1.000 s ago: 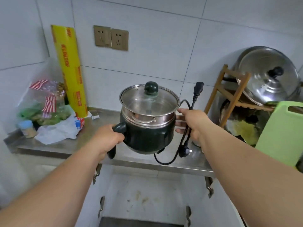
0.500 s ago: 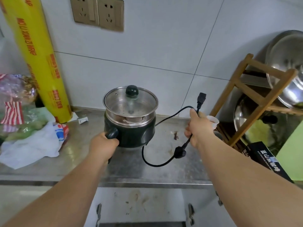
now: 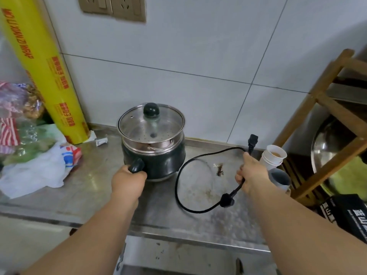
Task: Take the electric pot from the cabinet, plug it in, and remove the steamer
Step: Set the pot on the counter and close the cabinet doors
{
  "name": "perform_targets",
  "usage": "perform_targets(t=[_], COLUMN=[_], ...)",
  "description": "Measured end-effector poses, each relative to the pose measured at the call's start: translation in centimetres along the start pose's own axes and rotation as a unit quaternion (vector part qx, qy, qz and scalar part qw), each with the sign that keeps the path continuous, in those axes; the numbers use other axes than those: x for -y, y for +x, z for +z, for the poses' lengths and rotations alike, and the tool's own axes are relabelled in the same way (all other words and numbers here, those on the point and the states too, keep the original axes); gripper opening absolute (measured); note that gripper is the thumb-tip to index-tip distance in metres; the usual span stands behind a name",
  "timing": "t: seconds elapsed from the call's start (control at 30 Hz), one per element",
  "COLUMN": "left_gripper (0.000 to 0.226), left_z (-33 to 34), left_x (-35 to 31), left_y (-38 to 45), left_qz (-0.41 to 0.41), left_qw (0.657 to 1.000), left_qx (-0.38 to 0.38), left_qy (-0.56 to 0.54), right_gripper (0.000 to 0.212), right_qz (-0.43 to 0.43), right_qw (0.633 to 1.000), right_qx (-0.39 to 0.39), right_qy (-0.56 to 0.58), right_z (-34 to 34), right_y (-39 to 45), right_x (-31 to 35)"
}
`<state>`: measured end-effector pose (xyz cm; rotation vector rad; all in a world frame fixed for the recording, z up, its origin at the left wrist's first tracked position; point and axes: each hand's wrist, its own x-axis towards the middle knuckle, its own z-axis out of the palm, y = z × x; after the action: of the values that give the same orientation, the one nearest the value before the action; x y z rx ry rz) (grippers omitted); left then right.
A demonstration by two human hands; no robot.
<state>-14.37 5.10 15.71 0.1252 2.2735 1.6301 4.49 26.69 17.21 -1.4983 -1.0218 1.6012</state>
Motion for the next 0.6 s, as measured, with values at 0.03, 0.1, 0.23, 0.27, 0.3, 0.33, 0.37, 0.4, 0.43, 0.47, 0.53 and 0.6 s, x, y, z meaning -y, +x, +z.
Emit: perform_targets(t=[0.03, 0.1, 0.23, 0.27, 0.3, 0.33, 0.37, 0.4, 0.43, 0.47, 0.53, 0.6], left_gripper=[0.009, 0.01, 0.011, 0.012, 0.012, 0.011, 0.011, 0.011, 0.011, 0.011, 0.011, 0.012], left_z=[0.5, 1.2, 2.7, 3.0, 3.2, 3.3, 3.6, 3.7, 3.9, 3.9, 3.9, 3.5], left_x=[0.2, 0.7, 1.6, 1.7, 1.8, 1.9, 2.0, 2.0, 2.0, 2.0, 1.9, 1.7], left_y=[-0.1, 0.0, 0.2, 0.2, 0.2, 0.3, 0.3, 0.3, 0.3, 0.3, 0.2, 0.2], left_qz=[-0.006, -0.024, -0.028, -0.027, -0.026, -0.023, -0.021, -0.018, -0.015, -0.013, -0.009, -0.005], left_qw=[1.0, 0.999, 0.998, 0.997, 0.997, 0.997, 0.997, 0.997, 0.997, 0.998, 0.998, 0.999], left_qx=[-0.011, -0.028, -0.056, -0.062, -0.066, -0.067, -0.068, -0.069, -0.068, -0.068, -0.058, -0.024], left_qy=[-0.003, -0.017, -0.025, -0.024, -0.025, -0.023, -0.021, -0.015, -0.012, -0.007, 0.002, 0.042], right_gripper=[0.017, 0.014, 0.01, 0.011, 0.013, 0.018, 0.027, 0.04, 0.055, 0.067, 0.079, 0.082], right_qz=[0.009, 0.023, 0.031, 0.037, 0.043, 0.049, 0.054, 0.056, 0.057, 0.059, 0.053, 0.039], right_qw=[0.999, 0.991, 0.964, 0.964, 0.964, 0.964, 0.962, 0.96, 0.958, 0.955, 0.949, 0.94], right_qx=[-0.002, -0.01, -0.026, -0.028, -0.028, -0.026, -0.021, -0.015, -0.01, -0.005, 0.003, 0.003], right_qy=[-0.035, -0.129, -0.262, -0.263, -0.261, -0.261, -0.268, -0.275, -0.282, -0.291, -0.311, -0.34], right_z=[-0.4, -1.0, -1.8, -1.8, -1.8, -1.9, -2.0, -2.0, -2.0, -2.1, -2.2, -2.3], right_y=[0.8, 2.0, 3.5, 3.7, 3.8, 4.0, 4.2, 4.3, 4.3, 4.2, 4.0, 3.8], right_x=[-0.2, -0.6, -0.4, -0.4, -0.3, -0.4, -0.5, -0.5, -0.5, -0.5, -0.6, -0.7])
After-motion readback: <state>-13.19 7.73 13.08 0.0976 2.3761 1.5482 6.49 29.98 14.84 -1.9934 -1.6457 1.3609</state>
